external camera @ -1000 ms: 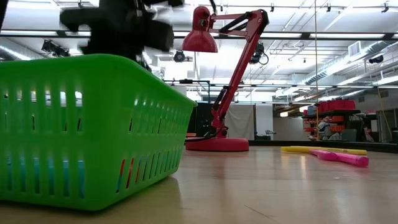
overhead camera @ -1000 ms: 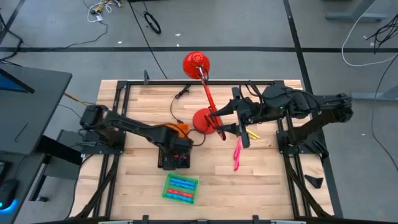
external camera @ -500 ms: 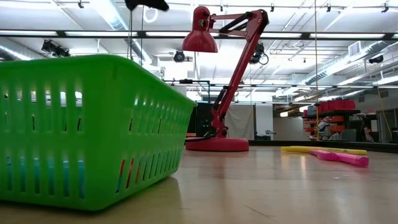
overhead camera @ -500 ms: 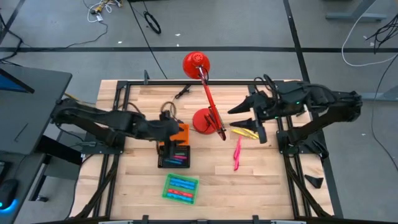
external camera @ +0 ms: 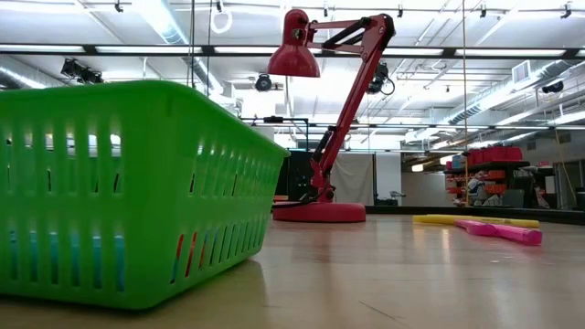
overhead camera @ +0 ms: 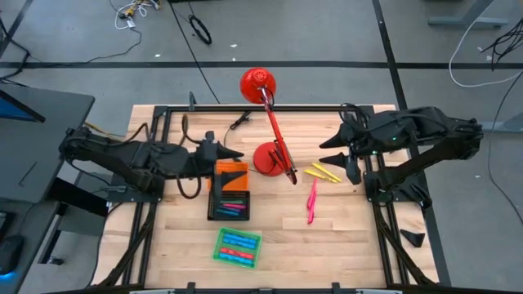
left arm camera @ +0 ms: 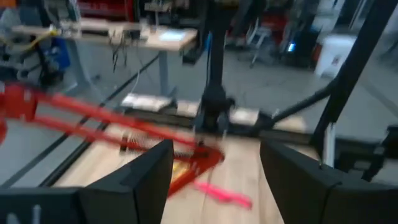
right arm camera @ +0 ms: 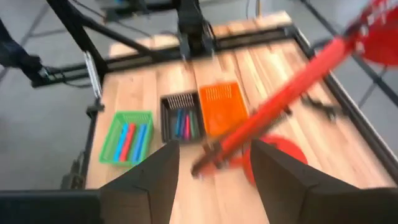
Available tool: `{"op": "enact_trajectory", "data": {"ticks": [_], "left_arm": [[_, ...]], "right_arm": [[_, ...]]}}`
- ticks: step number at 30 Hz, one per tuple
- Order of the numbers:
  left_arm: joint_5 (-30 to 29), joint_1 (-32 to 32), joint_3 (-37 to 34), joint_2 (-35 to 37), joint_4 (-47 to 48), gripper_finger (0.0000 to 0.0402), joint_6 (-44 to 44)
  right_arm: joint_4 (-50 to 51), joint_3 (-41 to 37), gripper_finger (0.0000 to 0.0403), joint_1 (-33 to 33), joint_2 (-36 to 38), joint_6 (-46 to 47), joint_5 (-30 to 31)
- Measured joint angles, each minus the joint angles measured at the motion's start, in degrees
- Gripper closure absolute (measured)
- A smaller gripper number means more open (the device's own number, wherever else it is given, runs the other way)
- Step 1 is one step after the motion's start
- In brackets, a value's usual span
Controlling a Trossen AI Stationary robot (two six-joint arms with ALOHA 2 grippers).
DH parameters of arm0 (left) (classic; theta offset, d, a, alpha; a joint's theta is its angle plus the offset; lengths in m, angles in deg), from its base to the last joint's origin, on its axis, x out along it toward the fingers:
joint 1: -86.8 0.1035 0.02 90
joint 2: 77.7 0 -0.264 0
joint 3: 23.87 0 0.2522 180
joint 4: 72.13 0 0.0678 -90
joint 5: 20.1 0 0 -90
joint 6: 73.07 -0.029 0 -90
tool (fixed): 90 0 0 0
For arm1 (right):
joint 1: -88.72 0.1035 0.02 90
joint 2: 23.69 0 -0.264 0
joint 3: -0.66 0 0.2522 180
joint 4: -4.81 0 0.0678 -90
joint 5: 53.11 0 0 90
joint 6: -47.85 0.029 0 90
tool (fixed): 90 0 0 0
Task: Pick & Place Markers
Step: Put the top yellow pen into the orange bin
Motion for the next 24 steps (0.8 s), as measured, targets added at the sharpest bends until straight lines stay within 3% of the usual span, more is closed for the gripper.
{"op": "enact_trajectory", "data": {"ticks": [11,17,24], "left_arm": [[1.3,-0.9,0.0,0.7,-9.3,0.0154,-5.0],[1.3,-0.9,0.0,0.7,-11.3,0.0154,-4.9],[1.3,-0.9,0.0,0.7,-11.6,0.0154,-4.4]], "right_arm": [[10.2,0.0,0.0203,-3.0,0.0,8.4,0.1],[17.3,0.0,0.0203,-9.0,-0.9,10.3,2.5],[23.9,0.1,0.0203,-17.2,-2.7,10.3,-0.7]]}}
